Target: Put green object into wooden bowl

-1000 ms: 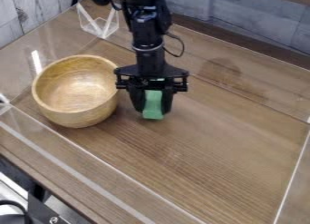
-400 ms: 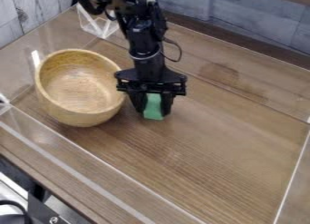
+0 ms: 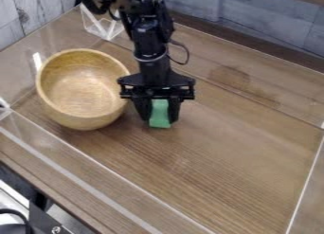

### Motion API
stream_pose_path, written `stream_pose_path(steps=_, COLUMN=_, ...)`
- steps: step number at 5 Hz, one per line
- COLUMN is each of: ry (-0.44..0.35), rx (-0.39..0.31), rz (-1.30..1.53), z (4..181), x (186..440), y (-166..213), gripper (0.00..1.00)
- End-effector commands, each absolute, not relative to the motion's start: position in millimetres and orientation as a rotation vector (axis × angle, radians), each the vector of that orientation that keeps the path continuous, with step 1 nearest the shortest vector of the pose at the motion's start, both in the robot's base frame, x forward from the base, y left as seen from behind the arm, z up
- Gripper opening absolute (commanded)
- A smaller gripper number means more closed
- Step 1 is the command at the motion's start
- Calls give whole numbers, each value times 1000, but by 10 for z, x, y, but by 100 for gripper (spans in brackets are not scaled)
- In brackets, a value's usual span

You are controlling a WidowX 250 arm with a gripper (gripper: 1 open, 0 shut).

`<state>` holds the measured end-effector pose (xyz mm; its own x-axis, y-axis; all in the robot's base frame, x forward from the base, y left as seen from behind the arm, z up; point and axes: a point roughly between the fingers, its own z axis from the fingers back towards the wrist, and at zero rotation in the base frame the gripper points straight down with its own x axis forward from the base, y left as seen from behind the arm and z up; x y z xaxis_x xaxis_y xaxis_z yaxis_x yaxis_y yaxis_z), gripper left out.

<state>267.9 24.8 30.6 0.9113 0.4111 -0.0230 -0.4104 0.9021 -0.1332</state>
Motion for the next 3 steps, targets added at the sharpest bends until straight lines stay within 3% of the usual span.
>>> stream_pose_path(steps=1, ry=-66, rx=-155, rz=442, z=649, x=2680, y=301, gripper=0)
stream_pose_path(steps=2, ry=-83, rx=-173, rz=474, z=928, x=2566, y=463, gripper=0)
stream_pose_path(steps=3, ry=-88, rx=-180, rz=461, z=1075, x=2417, y=827, gripper=0)
